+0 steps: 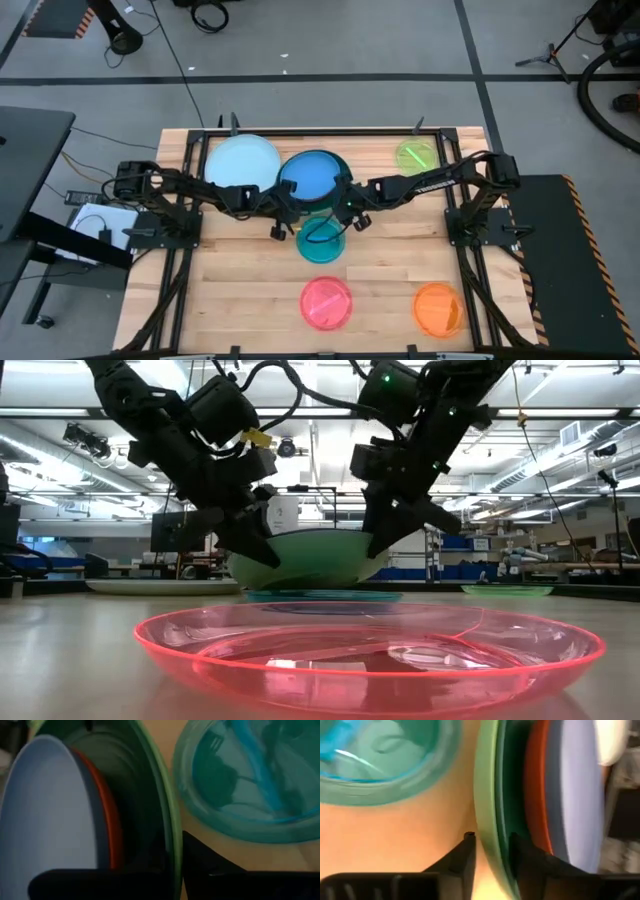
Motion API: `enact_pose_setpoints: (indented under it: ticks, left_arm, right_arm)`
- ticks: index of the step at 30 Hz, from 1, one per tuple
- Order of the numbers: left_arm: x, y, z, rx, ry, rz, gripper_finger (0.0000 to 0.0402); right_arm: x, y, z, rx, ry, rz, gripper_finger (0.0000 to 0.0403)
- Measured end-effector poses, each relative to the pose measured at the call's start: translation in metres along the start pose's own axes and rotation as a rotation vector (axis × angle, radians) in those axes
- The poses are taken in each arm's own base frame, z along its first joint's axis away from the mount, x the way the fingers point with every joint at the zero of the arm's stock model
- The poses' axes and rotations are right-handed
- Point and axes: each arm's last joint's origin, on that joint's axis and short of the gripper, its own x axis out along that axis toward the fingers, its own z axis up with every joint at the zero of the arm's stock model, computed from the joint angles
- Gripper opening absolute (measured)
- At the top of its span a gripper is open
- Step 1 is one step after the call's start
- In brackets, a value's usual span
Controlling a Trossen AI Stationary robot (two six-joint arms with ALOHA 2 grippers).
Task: Stack plastic plates
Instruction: Stack the stacked plates on top of the light blue plate
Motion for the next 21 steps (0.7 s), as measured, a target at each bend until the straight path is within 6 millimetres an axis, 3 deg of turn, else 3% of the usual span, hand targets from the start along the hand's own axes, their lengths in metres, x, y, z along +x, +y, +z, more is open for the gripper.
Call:
enact_pose_setpoints:
  ticks: [5,10,16,21]
  left_arm:
    - [-0.005,-0.003,0.002,0.052,0.076,0.129,0.0038]
    - [-0.018,0.001,0.009,0.069,0.087,0.221,0.0038]
    - [-0.046,0.012,0.009,0.107,0.133,0.271,0.0037]
    - [-0.065,0.028,-0.019,-0.093,0.327,0.283,0.0038]
  right_arm:
    - [-0.017,0.018,0.009,-0.082,0.103,-0.124,0.0193]
    - [-0.051,0.03,0.019,-0.05,0.02,-0.128,0.0237]
    - [-0.088,0.024,0.02,0.165,-0.11,-0.118,0.0246]
    - [-0.105,0.017,0.016,0.278,-0.165,-0.123,0.0243]
